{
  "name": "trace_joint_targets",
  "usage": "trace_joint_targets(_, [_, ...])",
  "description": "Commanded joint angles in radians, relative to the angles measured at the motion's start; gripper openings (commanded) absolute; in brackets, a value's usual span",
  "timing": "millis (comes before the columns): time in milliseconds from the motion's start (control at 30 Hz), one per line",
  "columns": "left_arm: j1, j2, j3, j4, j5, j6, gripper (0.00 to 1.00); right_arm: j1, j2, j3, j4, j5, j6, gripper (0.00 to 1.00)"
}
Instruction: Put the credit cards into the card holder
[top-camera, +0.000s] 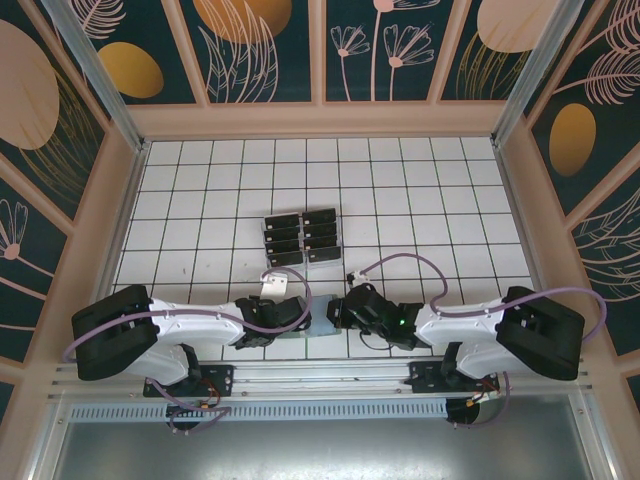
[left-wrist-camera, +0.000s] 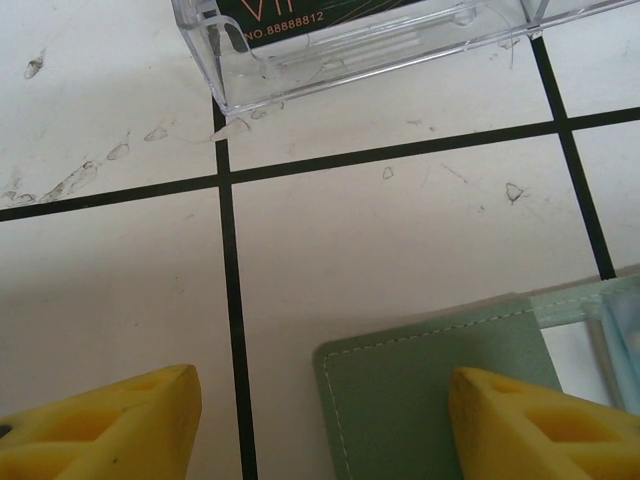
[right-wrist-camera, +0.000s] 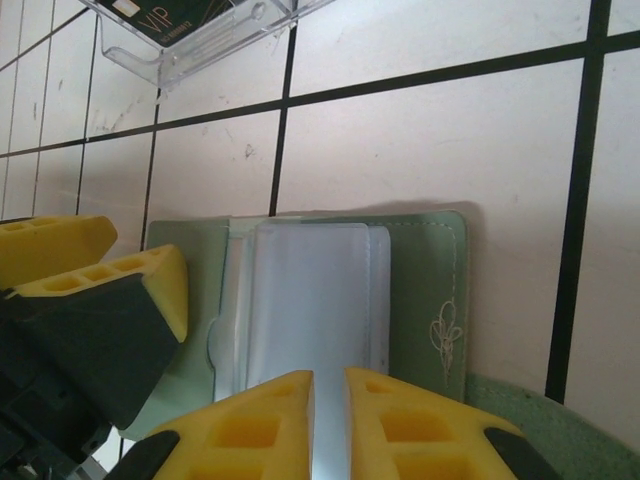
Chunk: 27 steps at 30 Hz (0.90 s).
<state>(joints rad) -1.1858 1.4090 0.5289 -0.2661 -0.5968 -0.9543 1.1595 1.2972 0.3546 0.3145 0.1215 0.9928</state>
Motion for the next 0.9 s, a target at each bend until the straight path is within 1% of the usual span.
trace_joint_targets(0, [-0.004,-0.005,-0.015,0.010,-0.023,0.012,0.67,0.003,0.016,0.004,0.035,0.004,0.002,0.17])
trace_joint_targets(133, [-0.004,-0.005,-0.016,0.013,-0.024,0.013,0.67,0.000,0.034,0.000,0.040,0.004,0.002,0.21])
trace_joint_targets(400, [-0.003,-0.002,-0.018,0.021,-0.024,0.013,0.67,-0.011,0.074,-0.002,0.058,-0.012,0.002,0.33])
trace_joint_targets(567, [-0.003,0.003,-0.023,0.034,-0.023,0.012,0.67,-0.015,0.098,0.004,0.077,-0.033,-0.004,0.35])
trace_joint_targets(867, [-0.004,0.009,-0.030,0.056,-0.017,0.014,0.67,-0.018,0.111,0.021,0.112,-0.086,-0.022,0.35])
